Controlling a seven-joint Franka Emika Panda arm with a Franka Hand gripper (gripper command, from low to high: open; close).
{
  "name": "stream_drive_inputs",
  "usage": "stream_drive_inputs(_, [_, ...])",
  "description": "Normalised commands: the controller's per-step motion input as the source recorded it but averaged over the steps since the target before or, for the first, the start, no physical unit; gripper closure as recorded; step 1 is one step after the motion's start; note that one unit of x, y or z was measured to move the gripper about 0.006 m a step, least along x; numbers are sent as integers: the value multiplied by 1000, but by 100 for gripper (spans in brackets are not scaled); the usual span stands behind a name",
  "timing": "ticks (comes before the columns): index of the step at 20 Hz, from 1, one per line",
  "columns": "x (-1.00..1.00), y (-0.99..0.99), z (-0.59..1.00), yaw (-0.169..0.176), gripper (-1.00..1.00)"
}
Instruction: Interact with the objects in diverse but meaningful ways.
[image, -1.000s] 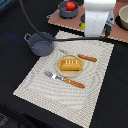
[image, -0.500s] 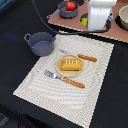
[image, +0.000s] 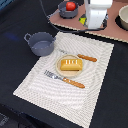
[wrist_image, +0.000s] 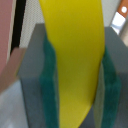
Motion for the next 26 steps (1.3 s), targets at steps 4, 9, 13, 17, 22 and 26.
stream_drive_inputs(4, [-492, 168, -551, 30, 100])
stream_drive_inputs(9, [-332, -44, -180, 0, 100])
stream_drive_inputs(13, [-305, -118, -166, 0, 100])
stream_drive_inputs(17, [-256, -121, -240, -12, 100])
stream_drive_inputs(22, [-1, -152, -178, -52, 100])
stream_drive_inputs(26, [9, -151, -262, -48, 100])
